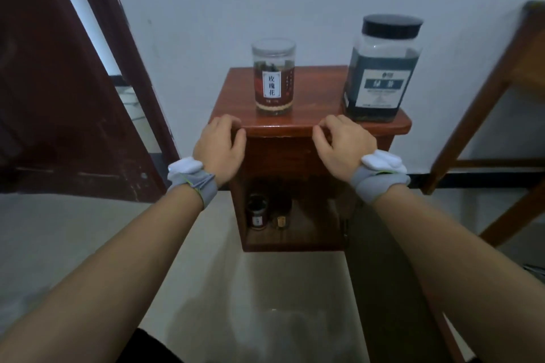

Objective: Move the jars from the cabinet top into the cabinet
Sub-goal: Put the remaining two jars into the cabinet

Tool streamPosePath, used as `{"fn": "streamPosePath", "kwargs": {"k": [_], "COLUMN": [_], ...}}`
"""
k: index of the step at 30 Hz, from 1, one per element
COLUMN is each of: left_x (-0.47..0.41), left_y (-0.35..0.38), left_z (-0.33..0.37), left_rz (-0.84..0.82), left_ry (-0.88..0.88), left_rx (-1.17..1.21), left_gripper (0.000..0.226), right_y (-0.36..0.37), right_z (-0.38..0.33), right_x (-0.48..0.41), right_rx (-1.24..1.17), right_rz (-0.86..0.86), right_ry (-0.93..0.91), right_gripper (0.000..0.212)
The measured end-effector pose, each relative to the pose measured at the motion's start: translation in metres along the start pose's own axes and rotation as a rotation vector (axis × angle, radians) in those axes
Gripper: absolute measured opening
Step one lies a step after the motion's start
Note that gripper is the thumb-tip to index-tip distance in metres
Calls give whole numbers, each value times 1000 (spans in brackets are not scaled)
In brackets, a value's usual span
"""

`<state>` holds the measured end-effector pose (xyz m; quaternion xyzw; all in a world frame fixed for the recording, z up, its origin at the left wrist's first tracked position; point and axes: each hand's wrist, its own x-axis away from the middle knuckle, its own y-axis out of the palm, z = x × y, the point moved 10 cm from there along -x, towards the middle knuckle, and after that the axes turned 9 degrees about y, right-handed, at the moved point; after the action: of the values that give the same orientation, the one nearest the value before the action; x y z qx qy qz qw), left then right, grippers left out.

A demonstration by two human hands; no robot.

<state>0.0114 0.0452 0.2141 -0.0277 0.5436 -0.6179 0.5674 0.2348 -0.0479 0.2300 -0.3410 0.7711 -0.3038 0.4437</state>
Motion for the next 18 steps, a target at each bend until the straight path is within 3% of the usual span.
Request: {"fn": "streamPosePath", "kwargs": {"k": [5, 10, 15, 18], "left_x": [-49, -96, -126, -134], "left_y": [-25, -23, 9, 21], "left_z": [20, 35, 37, 41], "left_rz": [69, 87, -53, -55], "left_ry": [-4, -7, -27, -23], "left_rx": [134, 172, 166, 222], "left_gripper": [35, 54, 78, 71], "right_y": [-45, -111, -111, -89], "right_z": [-16, 2, 51, 72], "right_x": [-30, -56, -85, -99], "right_rx": [-60, 17, 60, -125], "right_rz": [174, 582, 476, 261], "right_ry": [-70, 29, 271, 310], "right_gripper": [20, 45, 85, 85]}}
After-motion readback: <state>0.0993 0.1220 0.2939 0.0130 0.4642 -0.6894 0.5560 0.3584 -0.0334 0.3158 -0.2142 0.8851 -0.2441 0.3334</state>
